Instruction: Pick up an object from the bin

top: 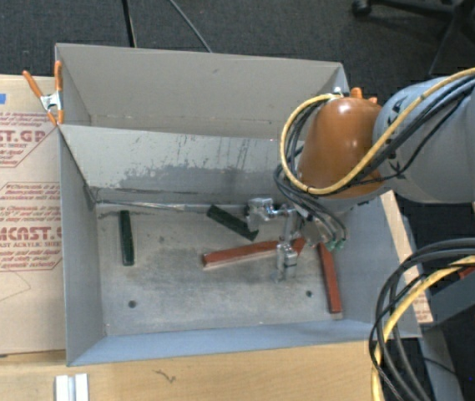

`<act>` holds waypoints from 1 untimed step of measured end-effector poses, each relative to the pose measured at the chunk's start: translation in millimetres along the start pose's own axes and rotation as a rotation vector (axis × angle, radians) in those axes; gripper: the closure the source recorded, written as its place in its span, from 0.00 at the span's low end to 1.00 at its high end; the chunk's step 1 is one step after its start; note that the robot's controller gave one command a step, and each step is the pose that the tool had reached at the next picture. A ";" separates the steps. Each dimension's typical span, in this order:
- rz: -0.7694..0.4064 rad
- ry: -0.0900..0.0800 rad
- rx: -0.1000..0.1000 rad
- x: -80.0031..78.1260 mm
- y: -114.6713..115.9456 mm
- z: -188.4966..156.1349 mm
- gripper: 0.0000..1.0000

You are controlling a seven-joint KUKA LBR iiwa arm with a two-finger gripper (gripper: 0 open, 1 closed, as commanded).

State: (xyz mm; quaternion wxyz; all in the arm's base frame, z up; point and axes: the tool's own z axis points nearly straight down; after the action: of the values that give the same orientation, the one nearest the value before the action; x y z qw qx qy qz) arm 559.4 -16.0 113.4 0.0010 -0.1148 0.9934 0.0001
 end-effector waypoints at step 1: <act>0.050 0.002 -0.002 36.6 1.4 45.2 0.00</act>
Offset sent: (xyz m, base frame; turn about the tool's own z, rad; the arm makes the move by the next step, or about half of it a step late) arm -0.0349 -0.0081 -0.0434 0.0500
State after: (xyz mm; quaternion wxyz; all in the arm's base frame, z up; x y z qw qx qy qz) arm 523.5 -23.0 68.1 0.0000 -0.0897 0.9960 0.0008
